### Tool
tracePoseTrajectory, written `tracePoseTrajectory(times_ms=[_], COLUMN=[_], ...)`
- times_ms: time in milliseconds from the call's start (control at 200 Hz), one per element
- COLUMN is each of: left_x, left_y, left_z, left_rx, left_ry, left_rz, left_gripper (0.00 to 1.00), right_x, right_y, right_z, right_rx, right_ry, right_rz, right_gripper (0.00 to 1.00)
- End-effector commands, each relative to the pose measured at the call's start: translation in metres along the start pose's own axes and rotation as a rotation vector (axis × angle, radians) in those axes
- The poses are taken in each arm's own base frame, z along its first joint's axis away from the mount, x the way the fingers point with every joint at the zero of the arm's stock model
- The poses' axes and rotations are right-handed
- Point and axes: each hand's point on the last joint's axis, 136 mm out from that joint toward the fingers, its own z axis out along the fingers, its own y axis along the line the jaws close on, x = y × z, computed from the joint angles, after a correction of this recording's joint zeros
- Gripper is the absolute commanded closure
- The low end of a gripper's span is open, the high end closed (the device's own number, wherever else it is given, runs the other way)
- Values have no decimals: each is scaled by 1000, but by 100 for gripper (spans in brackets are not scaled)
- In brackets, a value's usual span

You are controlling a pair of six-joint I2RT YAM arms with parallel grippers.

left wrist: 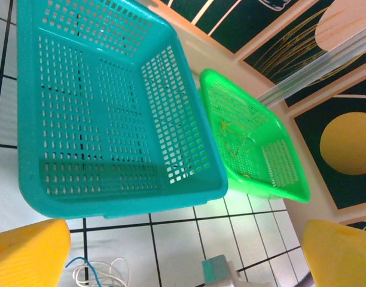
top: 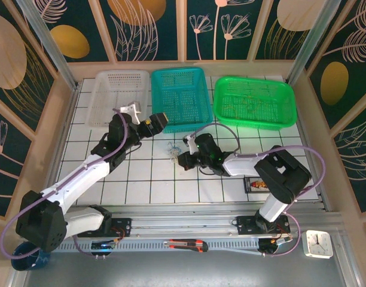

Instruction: Untangle the cables

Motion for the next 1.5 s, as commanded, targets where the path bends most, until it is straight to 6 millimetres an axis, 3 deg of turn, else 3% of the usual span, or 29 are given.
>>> tracePoseTrajectory(times_ms=[0, 180, 285, 360, 425, 520, 641, 751, 906, 1136, 1496], left_x=[15, 34, 45, 51, 56, 60, 64, 66, 72, 81, 86], left_y=[13, 28, 33, 35, 38, 40, 43, 46, 50, 55, 58], left_z=[5, 12, 17, 21, 23, 24, 24, 24, 25, 26, 25], left_rx=[-16, -36, -29, -26, -26, -23, -24, -28, -30, -29, -21], left_ry=[43, 97, 132, 154, 167, 177, 181, 185, 198, 220, 235], left_rz=[17, 23, 16, 10, 0, -13, -24, -26, -29, -12, 10], left_gripper=[1, 1, 1, 1, 1, 1, 1, 1, 1, 1, 1], right_x=[5, 0, -10, -16, -22, -28, -31, -26, -16, 4, -1], right_y=[11, 12, 12, 11, 12, 13, 10, 8, 8, 15, 37], right_z=[-20, -45, -49, -44, -36, -22, -3, 11, 10, -14, -30], right_rx=[-21, 8, 14, 20, 10, -8, -21, -45, -64, -60, -48], right_ry=[-7, -64, -95, -99, -96, -92, -73, -48, -32, -44, -111], right_rz=[-27, -37, -39, -40, -42, -43, -33, -13, 14, 70, 57], right_gripper=[100, 100, 100, 79, 68, 62, 60, 63, 100, 100, 100])
